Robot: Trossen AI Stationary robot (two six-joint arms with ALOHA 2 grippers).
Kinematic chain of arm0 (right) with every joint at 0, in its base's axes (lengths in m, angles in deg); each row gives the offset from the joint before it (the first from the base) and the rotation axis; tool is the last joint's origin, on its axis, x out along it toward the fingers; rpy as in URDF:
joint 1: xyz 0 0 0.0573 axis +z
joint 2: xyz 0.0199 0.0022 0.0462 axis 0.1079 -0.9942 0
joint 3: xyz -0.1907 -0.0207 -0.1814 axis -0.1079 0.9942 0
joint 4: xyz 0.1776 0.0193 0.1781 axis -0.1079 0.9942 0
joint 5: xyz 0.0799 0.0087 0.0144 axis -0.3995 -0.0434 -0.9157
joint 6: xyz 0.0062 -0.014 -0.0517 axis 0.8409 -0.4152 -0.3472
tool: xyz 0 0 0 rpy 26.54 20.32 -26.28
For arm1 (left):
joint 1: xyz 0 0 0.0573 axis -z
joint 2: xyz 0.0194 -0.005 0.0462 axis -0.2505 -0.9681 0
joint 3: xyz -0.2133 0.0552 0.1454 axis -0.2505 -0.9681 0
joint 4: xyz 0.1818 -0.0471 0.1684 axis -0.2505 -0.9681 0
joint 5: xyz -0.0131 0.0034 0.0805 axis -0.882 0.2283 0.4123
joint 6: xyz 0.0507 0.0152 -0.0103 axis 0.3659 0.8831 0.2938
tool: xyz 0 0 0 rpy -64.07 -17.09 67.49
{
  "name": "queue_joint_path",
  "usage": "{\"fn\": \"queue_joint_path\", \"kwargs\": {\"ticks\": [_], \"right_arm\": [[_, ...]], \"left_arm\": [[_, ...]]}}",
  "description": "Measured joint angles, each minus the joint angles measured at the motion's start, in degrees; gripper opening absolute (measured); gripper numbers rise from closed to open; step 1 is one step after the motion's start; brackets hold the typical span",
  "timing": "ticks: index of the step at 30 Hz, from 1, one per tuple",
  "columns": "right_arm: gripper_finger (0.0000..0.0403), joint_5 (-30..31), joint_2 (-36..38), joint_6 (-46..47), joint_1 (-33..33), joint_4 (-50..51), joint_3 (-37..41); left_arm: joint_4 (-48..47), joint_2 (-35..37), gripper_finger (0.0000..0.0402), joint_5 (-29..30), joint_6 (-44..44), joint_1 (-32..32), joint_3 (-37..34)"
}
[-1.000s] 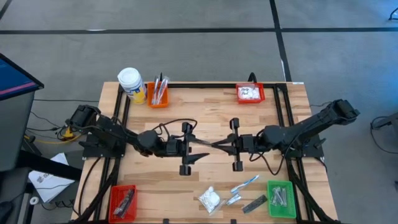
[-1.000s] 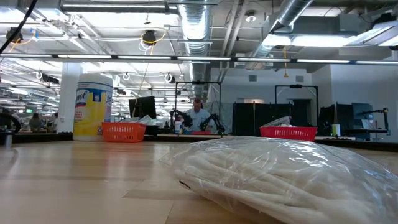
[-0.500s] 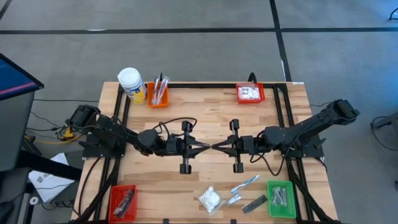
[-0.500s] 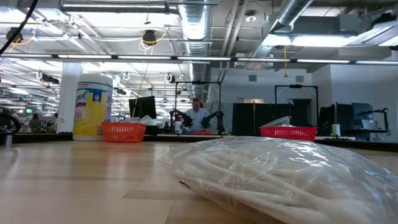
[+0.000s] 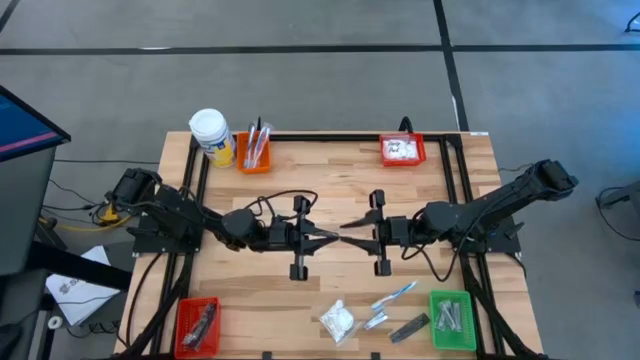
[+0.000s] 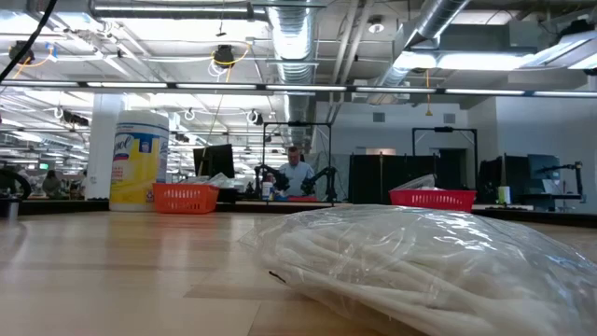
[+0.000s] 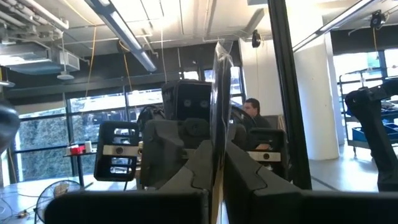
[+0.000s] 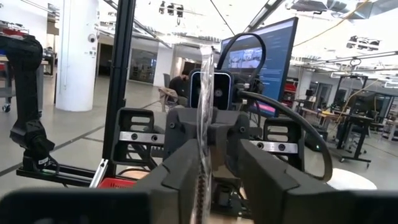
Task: Pick & Place Travel size toiletries
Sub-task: Put the left comb into the bottom red bin
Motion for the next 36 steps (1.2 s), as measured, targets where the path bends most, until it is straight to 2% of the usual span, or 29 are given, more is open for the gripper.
{"fn": "queue_joint_path", "kwargs": {"ticks": [5,9,15,24,28,32,36], "right_arm": [[0.016,0.04,0.0,0.0,0.0,-0.02,0.0],[0.0197,0.04,0.0,0.0,0.0,0.01,-0.02],[0.0231,0.01,0.02,0.0,0.0,0.26,-0.02],[0.0228,0.08,0.02,0.0,0.0,0.35,-0.02],[0.0221,0.12,0.02,0.0,0.0,0.23,-0.02],[0.0215,0.15,0.02,-0.06,0.0,-0.58,-0.02],[0.0213,0.26,0.2,-0.17,0.0,-0.57,-0.02]], "left_arm": [[-0.57,0.17,0.0006,0.56,-0.02,0.02,-0.01],[-3.11,1.16,0.0006,3.68,-0.34,0.08,-0.02],[-8.8,4.22,0.0006,5.94,-0.42,0.58,-0.07],[-18.9,8.86,0.0006,7.88,-4.38,0.7,-0.04],[-20.36,9.38,0.0006,8.28,-6.01,0.7,-0.04],[-22.38,9.38,0.0006,11.12,-7.27,0.7,-0.04],[-27.39,10.1,0.0006,17.07,-9.53,0.7,-0.04]]}}
